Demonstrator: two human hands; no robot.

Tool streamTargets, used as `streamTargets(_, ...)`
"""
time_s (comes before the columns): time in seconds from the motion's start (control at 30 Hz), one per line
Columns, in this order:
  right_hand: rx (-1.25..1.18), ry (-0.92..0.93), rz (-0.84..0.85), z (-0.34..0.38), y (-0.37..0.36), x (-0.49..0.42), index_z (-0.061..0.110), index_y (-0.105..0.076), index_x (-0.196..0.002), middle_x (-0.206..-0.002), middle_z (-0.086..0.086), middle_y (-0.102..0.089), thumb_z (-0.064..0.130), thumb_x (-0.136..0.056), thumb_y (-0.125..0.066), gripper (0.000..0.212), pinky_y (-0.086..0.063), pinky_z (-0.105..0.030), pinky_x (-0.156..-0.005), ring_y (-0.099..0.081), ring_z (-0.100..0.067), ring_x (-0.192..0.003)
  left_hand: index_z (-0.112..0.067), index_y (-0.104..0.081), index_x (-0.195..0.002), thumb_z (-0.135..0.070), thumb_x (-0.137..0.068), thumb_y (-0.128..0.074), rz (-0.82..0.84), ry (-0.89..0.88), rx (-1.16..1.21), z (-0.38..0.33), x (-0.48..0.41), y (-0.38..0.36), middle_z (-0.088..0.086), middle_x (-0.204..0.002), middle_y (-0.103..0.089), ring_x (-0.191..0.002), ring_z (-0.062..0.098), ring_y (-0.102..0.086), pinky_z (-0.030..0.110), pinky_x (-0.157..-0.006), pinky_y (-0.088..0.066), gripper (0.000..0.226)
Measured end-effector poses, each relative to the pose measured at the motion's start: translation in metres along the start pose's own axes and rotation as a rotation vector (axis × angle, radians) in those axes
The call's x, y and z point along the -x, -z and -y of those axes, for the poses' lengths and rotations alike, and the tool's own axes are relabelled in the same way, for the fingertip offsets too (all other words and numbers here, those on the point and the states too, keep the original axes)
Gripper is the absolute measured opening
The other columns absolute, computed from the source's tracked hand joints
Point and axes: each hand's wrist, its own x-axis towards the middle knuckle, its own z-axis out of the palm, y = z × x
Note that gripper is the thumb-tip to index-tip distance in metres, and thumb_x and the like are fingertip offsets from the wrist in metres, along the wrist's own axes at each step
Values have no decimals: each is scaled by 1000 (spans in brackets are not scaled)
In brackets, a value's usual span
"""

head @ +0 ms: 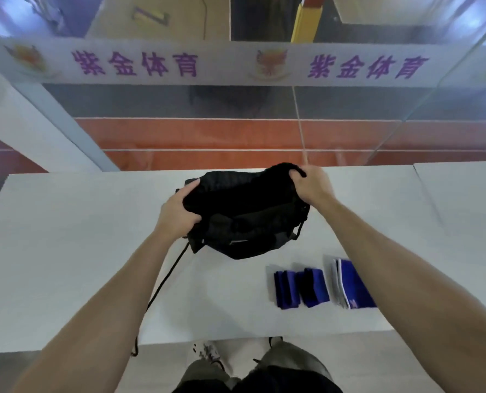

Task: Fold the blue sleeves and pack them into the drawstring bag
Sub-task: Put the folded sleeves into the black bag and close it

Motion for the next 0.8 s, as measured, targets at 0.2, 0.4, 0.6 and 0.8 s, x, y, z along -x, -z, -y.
streamTargets(0.2, 122, -34, -42, -85, 57, -28, 6, -66, -118, -105, -14, -71, 36, -108, -55, 33, -49, -40, -77, -69, -41, -103, -50, -57, -155, 4, -79, -73, 88, -39, -51, -74, -25, -94, 0, -130, -70, -106, 21, -71, 21, -75, -52, 94)
streamTargets(0.4, 440, 420, -131, -138, 48, -18, 10, -62, -135, -132, -9, -62, 30, -97, -72, 44, -50, -51, -105, -57, -35, -127, -39, -57, -158, -8, -79, -82, 45, -11, -200, -80, -39, -150, 5, -145, -58, -125, 28, -65, 30, -98, -56, 88)
streamTargets(0.6, 360, 577, -45, -165, 16, -13, 20, -72, -116, -129, -2, -66, 19, -90, -75, 26, -50, -49, -105, -64, -32, -122, -14, -65, -123, -28, -77, -91, -384, -560, -811, -87, -28, -155, 10, -114, -52, -100, 32, -59, 47, -78, -58, 55)
streamTargets(0.8, 138, 307, 68, -164, 22, -20, 19, -47, -137, -142, -6, -58, 10, -97, -55, 42, -56, -55, -82, -69, -50, -93, -19, -71, -90, -31, -88, -87, -101, -959, -863, -92, -32, -160, -4, -85, -68, -83, 21, -67, 37, -69, -54, 20)
